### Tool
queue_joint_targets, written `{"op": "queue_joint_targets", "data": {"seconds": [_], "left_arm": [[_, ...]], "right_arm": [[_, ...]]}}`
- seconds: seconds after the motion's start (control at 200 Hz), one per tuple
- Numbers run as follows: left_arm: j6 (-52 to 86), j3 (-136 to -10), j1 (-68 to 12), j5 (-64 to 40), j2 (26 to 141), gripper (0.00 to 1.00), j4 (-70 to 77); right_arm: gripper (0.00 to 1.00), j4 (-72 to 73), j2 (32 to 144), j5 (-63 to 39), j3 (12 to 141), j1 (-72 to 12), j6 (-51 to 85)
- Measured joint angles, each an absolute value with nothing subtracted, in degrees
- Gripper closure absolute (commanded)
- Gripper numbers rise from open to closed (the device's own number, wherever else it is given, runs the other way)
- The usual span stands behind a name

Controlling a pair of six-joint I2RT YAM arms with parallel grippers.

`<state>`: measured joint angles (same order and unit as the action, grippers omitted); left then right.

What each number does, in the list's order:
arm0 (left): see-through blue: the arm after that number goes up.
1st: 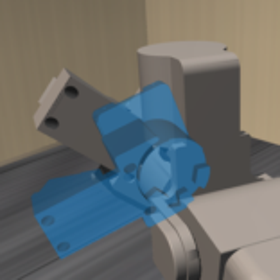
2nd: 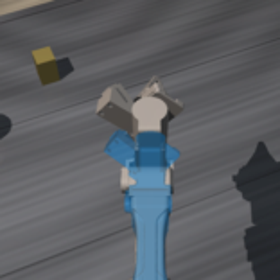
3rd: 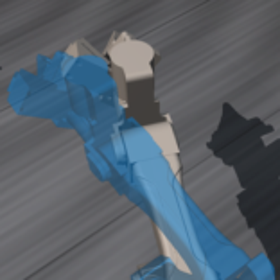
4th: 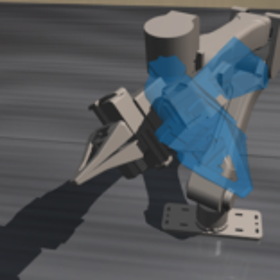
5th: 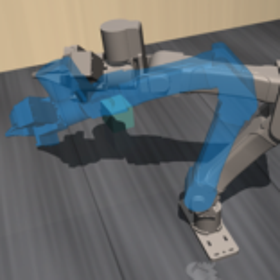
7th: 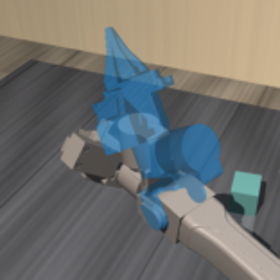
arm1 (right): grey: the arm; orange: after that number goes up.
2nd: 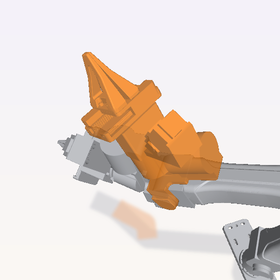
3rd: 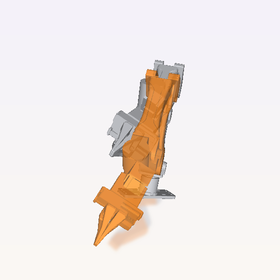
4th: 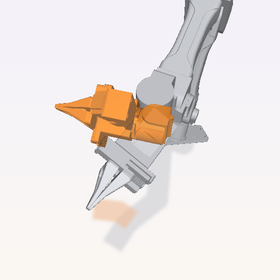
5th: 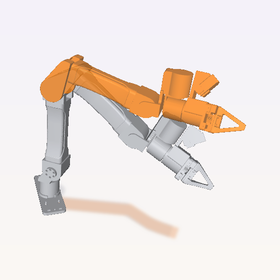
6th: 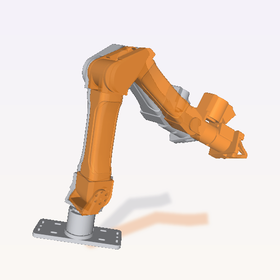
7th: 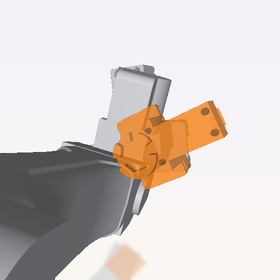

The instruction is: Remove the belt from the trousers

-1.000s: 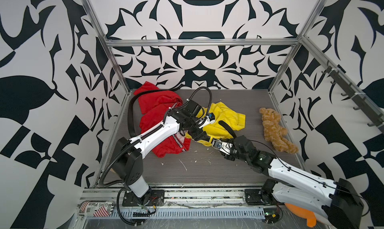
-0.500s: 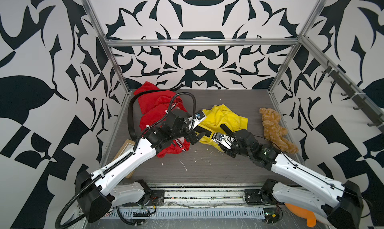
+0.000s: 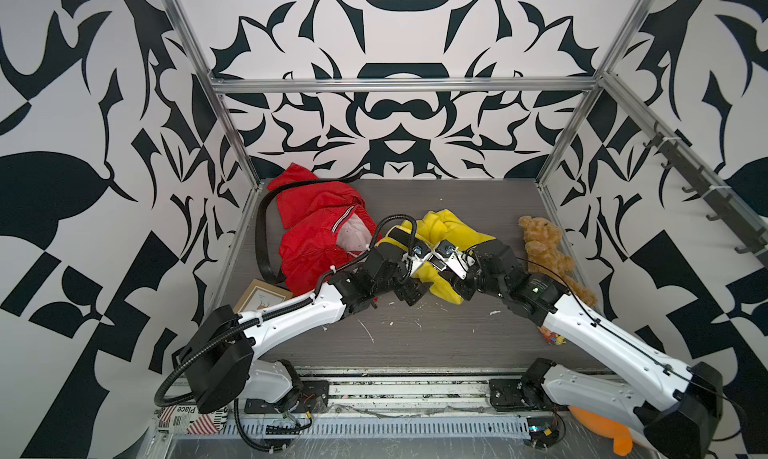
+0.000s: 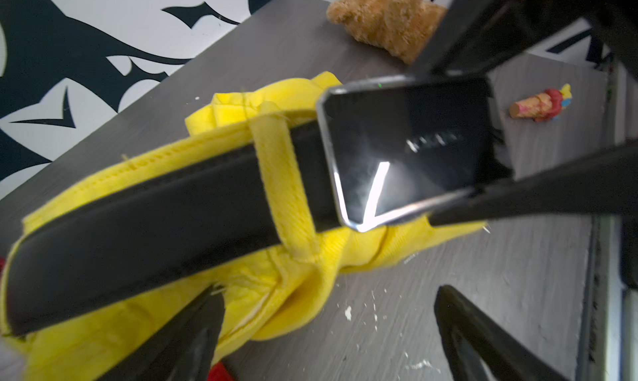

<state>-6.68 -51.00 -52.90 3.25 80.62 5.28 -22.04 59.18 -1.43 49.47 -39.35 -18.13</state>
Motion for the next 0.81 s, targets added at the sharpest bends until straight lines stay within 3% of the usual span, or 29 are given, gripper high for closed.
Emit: {"op": "queue_joint_targets", "data": {"seconds": [0.075, 0.215, 0.5, 0.805], "left_arm": [[-6.7, -51.3, -52.9, 5.0, 83.4, 0.33, 8.6], [-6.0, -51.7, -52.8, 6.9, 88.2, 1.00, 13.2], [-0.7, -50.0, -48.6, 5.7, 88.4, 1.00, 18.5], [5.9, -52.1, -43.5, 1.1, 88.6, 1.00, 12.5]], "right_arm": [[1.00, -22.2, 59.2, -1.6, 49.5, -39.4, -17.9], [1.00, -22.8, 58.5, -2.1, 49.5, -38.8, -17.5], [1.00, -22.7, 56.1, -5.0, 49.5, -34.8, -16.9], [1.00, -21.6, 55.8, -11.0, 49.4, -30.9, -16.7]]}}
